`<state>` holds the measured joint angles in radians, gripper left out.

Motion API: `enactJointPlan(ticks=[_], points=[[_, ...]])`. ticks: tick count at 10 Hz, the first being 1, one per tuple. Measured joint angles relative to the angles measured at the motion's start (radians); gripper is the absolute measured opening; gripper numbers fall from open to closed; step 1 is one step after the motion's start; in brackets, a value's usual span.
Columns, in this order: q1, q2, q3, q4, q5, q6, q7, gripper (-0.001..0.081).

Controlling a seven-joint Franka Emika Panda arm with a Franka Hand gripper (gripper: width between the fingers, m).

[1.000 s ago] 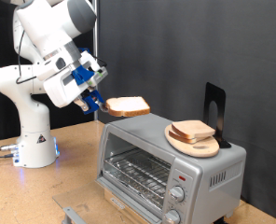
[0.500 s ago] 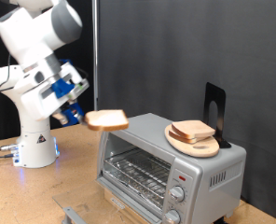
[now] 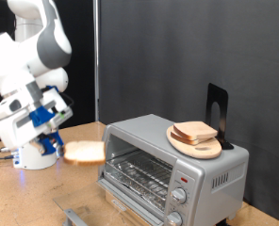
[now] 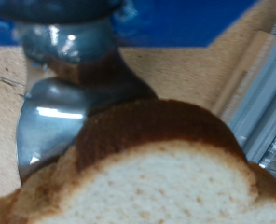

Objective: Make a piece of toast with the oven

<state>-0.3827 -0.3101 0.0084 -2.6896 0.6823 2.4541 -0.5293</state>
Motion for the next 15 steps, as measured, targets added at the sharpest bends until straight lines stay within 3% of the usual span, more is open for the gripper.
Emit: enactJointPlan(ticks=[2, 6, 11, 15], points=[[0.000, 0.039, 0.001, 0.015, 0.012, 0.020, -0.013, 0.0385], [0.001, 0.084, 0.024, 0.022, -0.083, 0.010, 0.064, 0.0385], [0.066, 0.152, 0.113, 0.067, -0.097, 0.072, 0.002, 0.0385], [0.078, 0.177, 0.217, 0.068, -0.257, 0.090, 0.169, 0.0385]])
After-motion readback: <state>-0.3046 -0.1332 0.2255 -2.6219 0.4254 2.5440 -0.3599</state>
